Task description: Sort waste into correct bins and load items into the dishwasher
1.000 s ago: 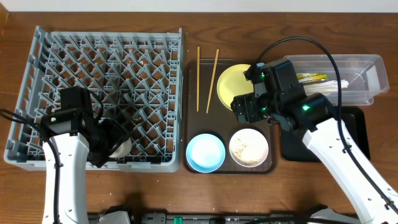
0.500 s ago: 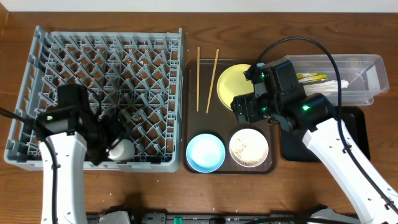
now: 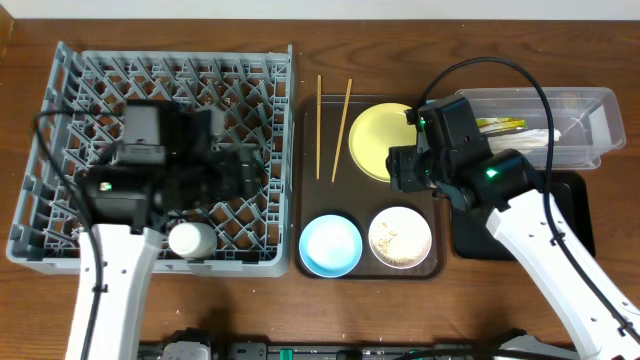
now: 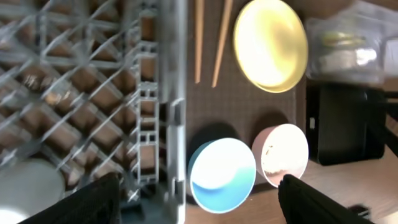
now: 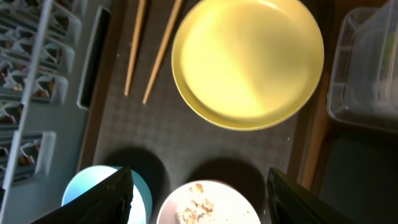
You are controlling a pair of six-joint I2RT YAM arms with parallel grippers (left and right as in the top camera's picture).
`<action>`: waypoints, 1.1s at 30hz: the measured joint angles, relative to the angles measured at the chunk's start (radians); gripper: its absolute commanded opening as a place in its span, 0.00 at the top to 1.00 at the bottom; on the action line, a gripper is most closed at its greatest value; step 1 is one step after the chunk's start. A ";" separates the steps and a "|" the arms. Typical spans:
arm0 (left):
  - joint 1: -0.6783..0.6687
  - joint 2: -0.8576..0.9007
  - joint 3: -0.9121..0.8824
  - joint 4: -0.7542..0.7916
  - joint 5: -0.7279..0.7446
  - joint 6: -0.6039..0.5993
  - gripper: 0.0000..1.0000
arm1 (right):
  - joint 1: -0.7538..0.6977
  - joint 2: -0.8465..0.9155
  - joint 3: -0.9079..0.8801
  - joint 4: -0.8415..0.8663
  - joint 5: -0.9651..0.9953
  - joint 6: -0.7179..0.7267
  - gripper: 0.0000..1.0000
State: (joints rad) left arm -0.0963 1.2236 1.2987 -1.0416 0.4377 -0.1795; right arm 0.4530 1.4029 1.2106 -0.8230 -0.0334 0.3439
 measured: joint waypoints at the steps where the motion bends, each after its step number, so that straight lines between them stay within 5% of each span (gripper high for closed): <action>1: -0.027 0.001 0.000 0.022 -0.010 0.004 0.17 | 0.000 0.005 0.000 -0.005 0.000 0.005 0.39; 12: -0.164 0.020 0.000 0.105 -0.055 -0.005 0.16 | -0.006 0.087 0.000 0.037 -0.045 0.032 0.44; 19: -0.168 0.020 0.000 0.105 -0.056 -0.035 0.10 | -0.022 0.089 0.000 -0.098 -0.073 0.017 0.53; 28: -0.169 0.020 0.000 0.107 -0.057 -0.042 0.10 | 0.149 0.182 -0.028 -0.152 -0.085 0.058 0.60; 33: -0.168 0.020 0.000 0.098 -0.058 -0.049 0.10 | 0.178 0.306 -0.036 -0.116 -0.069 0.161 0.73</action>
State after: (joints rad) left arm -0.2646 1.2438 1.2987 -0.9432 0.3801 -0.2283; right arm 0.6312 1.7092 1.1748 -0.9390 -0.1024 0.5045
